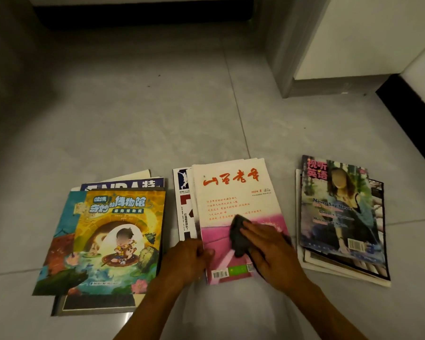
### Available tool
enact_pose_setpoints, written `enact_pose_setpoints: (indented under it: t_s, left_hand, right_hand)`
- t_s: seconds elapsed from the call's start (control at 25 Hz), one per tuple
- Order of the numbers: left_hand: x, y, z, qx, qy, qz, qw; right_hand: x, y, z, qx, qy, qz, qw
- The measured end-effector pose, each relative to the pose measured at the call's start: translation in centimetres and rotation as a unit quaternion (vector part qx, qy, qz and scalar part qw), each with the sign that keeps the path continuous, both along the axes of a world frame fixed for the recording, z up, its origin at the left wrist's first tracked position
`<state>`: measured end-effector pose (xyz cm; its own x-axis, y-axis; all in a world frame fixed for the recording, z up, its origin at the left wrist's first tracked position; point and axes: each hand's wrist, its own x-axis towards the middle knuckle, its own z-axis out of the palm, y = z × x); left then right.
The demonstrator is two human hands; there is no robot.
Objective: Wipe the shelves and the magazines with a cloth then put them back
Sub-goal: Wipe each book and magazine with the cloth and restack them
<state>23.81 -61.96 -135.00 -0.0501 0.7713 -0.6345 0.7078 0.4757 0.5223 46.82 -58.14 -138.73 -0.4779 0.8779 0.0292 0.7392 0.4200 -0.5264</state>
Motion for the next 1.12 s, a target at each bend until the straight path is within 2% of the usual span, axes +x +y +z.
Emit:
enact_pose_setpoints:
  t_s: [0.08, 0.12, 0.2, 0.24, 0.36, 0.44, 0.52, 0.56, 0.6, 0.72, 0.8, 0.84, 1.04, 1.12]
  left_hand:
    - [0.3, 0.2, 0.4, 0.014, 0.044, -0.007, 0.999]
    - [0.3, 0.3, 0.6, 0.038, 0.056, 0.011, 0.998]
    - [0.4, 0.3, 0.6, 0.097, 0.019, 0.061, 0.993]
    - [0.4, 0.1, 0.3, 0.115, -0.011, 0.069, 0.991]
    - [0.3, -0.1, -0.4, 0.116, -0.030, 0.038, 0.992]
    - [0.0, -0.1, -0.8, 0.106, -0.063, 0.054, 0.991]
    - [-0.1, 0.0, -0.7, 0.095, -0.088, 0.066, 0.989]
    - [-0.2, 0.0, -0.6, 0.086, -0.097, 0.070, 0.989]
    - [-0.3, 0.0, -0.6, 0.077, -0.107, 0.076, 0.988]
    - [-0.7, 0.0, -0.4, 0.070, -0.112, 0.076, 0.988]
    - [-0.9, 0.1, -0.6, 0.061, -0.117, 0.073, 0.989]
    - [-1.0, 0.1, -0.8, 0.055, -0.121, 0.080, 0.988]
    - [-0.8, 0.2, -0.8, 0.047, -0.124, 0.095, 0.987]
    - [-0.7, 0.0, -0.7, 0.051, -0.131, 0.095, 0.986]
  right_hand:
    - [-0.8, 1.4, 0.4, -0.054, 0.020, -0.135, 0.989]
    - [-1.7, 0.6, 0.5, -0.049, -0.004, -0.147, 0.988]
    - [-3.4, -3.0, 0.3, 0.026, -0.063, -0.064, 0.996]
    - [-3.8, -5.0, 0.9, 0.027, -0.076, 0.004, 0.997]
    - [-2.9, -4.6, 1.4, 0.060, -0.126, 0.111, 0.984]
    - [-2.1, -1.0, 1.2, 0.064, -0.136, 0.060, 0.987]
    - [-2.1, 1.6, 1.3, 0.005, -0.090, -0.057, 0.994]
    - [-2.8, 1.2, 1.6, -0.020, -0.086, -0.096, 0.991]
    - [-3.2, -0.1, 1.1, 0.001, -0.092, -0.100, 0.991]
    - [-3.3, -6.5, 0.4, 0.082, -0.087, 0.079, 0.990]
    - [-2.2, -6.9, 0.6, 0.086, -0.093, 0.144, 0.981]
    - [-2.2, -5.2, 0.7, 0.079, -0.093, 0.139, 0.983]
    - [-7.0, 6.8, 1.4, -0.019, -0.068, -0.046, 0.996]
    - [-7.8, 5.5, 0.9, 0.019, -0.085, -0.036, 0.996]
